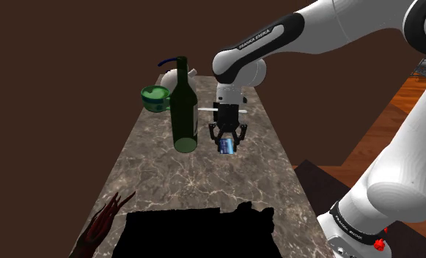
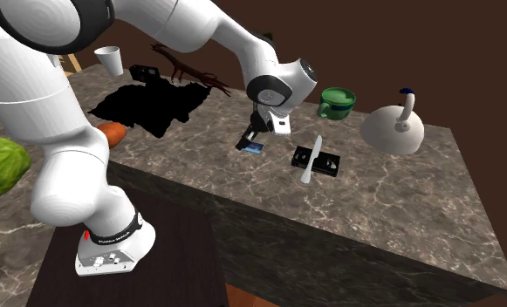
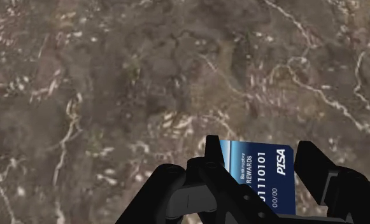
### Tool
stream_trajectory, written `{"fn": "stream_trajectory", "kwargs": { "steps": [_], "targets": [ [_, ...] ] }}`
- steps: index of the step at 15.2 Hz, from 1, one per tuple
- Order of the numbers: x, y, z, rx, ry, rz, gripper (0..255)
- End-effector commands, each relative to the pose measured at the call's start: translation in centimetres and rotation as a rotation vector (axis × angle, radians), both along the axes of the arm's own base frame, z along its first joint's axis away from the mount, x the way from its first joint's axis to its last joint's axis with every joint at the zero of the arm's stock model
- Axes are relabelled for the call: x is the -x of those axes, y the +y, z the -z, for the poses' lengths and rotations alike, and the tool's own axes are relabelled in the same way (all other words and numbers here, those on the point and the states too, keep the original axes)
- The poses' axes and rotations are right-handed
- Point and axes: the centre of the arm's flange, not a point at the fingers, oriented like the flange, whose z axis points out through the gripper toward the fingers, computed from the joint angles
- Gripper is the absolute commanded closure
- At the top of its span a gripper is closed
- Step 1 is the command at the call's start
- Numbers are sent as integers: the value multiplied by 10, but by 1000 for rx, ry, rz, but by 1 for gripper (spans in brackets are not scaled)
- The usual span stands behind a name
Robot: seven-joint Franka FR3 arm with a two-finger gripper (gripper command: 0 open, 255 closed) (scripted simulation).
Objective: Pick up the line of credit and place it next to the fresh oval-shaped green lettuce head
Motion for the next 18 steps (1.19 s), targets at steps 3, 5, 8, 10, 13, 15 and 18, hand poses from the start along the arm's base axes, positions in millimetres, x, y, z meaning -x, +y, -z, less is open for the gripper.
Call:
{"fn": "stream_trajectory", "kwargs": {
  "steps": [3, 5, 8, 10, 13, 15, 18],
  "targets": [
    [0, 0, 0, 0, 0, 0, 255],
    [0, 0, 0, 0, 0, 0, 255],
    [0, 0, -10, 0, 0, 0, 255],
    [0, 0, -21, 0, 0, 0, 255],
    [0, 0, -37, 0, 0, 0, 255],
    [0, 0, -47, 0, 0, 0, 255],
    [0, 0, -63, 0, 0, 0, 255]
  ]
}}
